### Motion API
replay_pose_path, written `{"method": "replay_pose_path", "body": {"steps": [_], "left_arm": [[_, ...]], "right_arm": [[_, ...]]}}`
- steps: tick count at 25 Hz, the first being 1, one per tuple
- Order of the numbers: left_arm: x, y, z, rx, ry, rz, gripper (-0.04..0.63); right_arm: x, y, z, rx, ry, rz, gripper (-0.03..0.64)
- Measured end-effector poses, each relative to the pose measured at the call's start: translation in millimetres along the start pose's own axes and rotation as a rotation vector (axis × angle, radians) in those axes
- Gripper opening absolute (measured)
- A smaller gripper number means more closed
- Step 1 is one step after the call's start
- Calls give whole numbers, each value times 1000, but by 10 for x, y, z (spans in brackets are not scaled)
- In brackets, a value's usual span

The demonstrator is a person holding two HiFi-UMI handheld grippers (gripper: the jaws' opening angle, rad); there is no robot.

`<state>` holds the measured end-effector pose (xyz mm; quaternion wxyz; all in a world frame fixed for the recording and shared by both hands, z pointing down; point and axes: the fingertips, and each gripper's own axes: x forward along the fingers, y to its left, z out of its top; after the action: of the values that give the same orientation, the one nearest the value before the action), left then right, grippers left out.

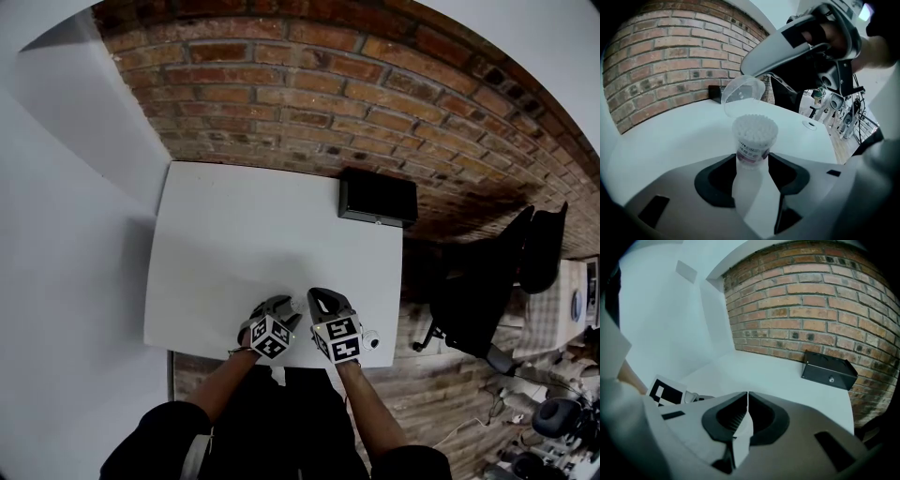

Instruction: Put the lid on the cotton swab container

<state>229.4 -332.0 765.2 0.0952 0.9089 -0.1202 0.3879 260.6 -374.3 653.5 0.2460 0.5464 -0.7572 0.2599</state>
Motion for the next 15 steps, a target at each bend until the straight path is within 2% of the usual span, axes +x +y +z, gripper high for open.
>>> {"method": "replay_pose_path", "body": {"steps": [15], "left_arm": [[1, 11, -21, -18, 6, -10, 225]], "right_arm": [[25, 170, -266, 6, 61, 27, 23]]}}
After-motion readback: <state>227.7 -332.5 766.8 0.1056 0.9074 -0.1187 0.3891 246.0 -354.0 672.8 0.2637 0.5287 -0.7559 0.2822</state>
